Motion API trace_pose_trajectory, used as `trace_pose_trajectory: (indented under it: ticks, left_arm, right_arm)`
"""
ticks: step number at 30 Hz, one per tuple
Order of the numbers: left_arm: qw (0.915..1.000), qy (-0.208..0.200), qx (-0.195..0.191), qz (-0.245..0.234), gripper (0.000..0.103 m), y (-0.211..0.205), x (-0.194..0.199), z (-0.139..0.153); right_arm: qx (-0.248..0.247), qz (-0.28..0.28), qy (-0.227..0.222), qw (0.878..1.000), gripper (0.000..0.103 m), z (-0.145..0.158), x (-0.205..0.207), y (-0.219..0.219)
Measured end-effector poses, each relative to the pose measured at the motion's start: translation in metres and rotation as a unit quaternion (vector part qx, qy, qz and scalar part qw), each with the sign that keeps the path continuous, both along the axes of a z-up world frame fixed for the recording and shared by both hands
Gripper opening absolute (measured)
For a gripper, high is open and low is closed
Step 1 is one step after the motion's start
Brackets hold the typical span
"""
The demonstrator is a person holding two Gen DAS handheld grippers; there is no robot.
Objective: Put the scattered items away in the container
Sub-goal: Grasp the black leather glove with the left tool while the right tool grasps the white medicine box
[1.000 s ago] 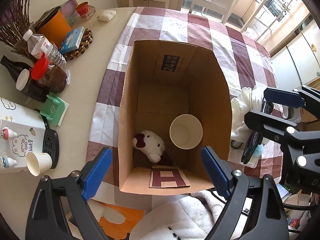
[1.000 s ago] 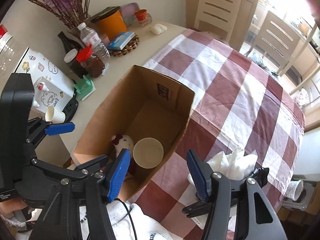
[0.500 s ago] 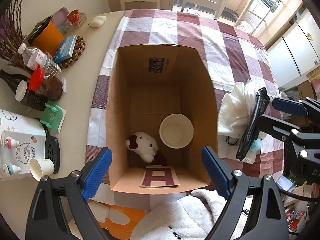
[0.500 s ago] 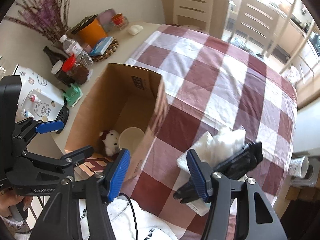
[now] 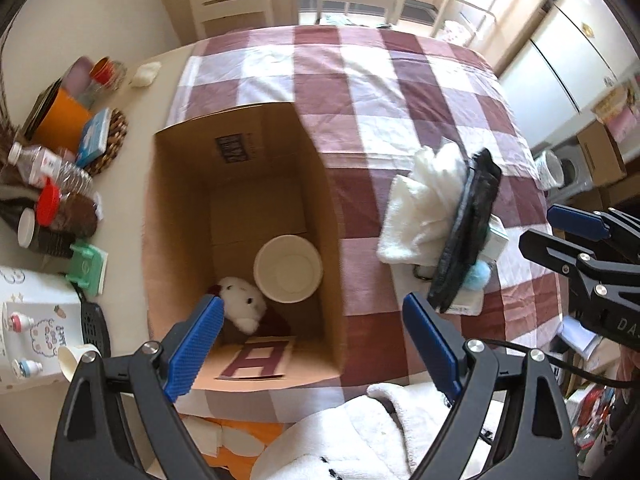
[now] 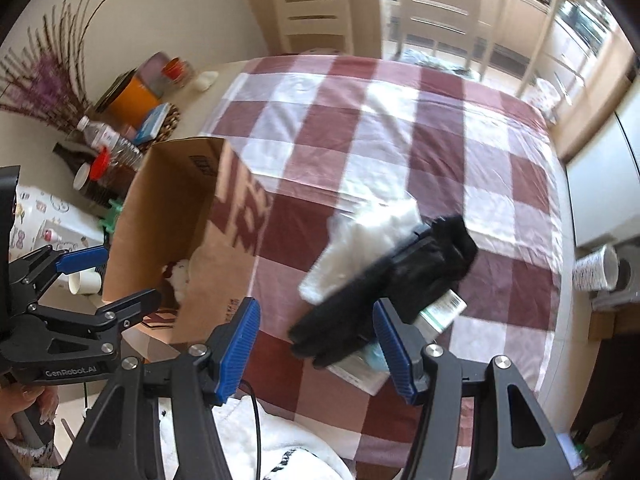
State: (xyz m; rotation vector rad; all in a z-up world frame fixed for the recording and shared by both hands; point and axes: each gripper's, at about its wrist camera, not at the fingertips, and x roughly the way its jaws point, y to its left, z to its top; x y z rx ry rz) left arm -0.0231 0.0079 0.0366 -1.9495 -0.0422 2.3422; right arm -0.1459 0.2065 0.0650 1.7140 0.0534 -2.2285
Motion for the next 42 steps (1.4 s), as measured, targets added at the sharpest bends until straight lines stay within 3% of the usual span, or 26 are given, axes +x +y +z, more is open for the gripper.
trace_pose_trajectory:
  ticks: [14,24,34,37,40,42]
  left_arm:
    - [0.9976,-0.013,0.016,-0.067,0.092,0.092,0.002,-0.018]
    - [0.9948,-0.018,0.006,-0.101,0.092,0.158,-0.02,-0.057]
    - [0.994,-0.027,0.019,-0.105,0.092,0.173,-0.047,-0.102]
    - [0.9933,-0.032,0.017,-0.109,0.089,0.174,-0.051,-0.113]
    - [0.9932,-0.045,0.011,-0.107,0.074,0.173,-0.055,-0.123]
    - [0.9929,-0.051,0.017,-0.105,0.07,0.173,-0.057,-0.128]
  right_arm:
    - [-0.019,-0.091,-0.023,0.995,0.06,-0.026,0.019,0.094]
    - [-0.03,-0.119,-0.051,0.991,0.06,-0.065,0.026,0.133]
    - [-0.053,-0.144,-0.086,0.984,0.06,-0.117,-0.017,0.138]
    - [-0.055,-0.157,-0.101,0.981,0.06,-0.134,-0.032,0.135]
    - [-0.051,-0.167,-0.118,0.978,0.06,-0.155,-0.048,0.132]
    - [-0.04,-0.168,-0.133,0.976,0.06,-0.168,-0.055,0.129]
